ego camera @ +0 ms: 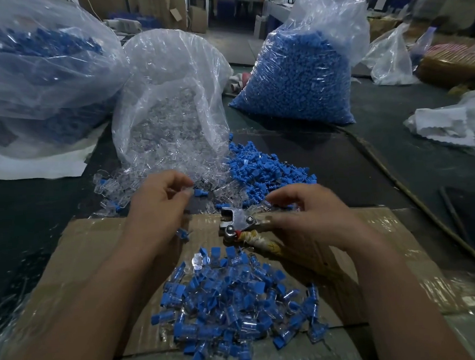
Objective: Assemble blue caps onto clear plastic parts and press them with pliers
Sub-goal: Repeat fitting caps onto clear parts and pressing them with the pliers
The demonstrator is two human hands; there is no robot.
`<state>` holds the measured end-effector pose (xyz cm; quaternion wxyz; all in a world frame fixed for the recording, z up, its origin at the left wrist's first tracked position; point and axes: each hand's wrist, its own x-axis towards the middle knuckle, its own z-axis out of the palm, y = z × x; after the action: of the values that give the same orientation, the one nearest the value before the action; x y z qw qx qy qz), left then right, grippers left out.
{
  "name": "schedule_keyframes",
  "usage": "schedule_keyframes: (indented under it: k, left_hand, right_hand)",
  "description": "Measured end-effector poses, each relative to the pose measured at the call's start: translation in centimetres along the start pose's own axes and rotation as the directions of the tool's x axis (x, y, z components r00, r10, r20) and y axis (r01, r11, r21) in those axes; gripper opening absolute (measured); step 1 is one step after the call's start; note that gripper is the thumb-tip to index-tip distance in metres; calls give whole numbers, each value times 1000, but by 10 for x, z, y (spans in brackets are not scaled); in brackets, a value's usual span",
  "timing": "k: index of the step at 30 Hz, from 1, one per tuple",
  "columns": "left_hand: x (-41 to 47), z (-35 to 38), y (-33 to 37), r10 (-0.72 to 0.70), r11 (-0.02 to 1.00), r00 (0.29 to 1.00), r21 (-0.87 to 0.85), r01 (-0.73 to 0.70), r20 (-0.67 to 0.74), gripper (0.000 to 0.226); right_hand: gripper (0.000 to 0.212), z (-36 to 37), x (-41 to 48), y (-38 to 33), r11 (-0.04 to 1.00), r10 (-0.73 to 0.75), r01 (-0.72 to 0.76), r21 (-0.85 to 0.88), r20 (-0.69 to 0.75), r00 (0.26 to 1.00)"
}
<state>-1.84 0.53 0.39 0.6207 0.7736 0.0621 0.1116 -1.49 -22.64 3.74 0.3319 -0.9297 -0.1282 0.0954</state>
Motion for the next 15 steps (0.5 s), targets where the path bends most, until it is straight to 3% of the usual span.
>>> schedule_keyframes:
  k: [3, 6, 11, 15]
  left_hand:
    - [-3, 0, 7, -48, 995, 998, -83, 51, 40, 25]
    - [-4, 0, 11, -58, 991, 997, -114, 64, 60, 27]
    - [-7, 1, 18, -88, 981, 991, -165, 104, 102, 11]
    - [-10, 3, 17, -82, 979, 989, -177, 103, 124, 11]
  right_hand:
    - [12, 2, 6, 4, 998, 45, -26, 64, -317, 947]
    - [13, 1, 10, 13, 996, 88, -66, 63, -478, 874]
    - [9, 9, 19, 20, 985, 64, -130, -113, -461, 885]
    - [16, 16, 26, 19, 948, 57, -179, -264, -412, 909]
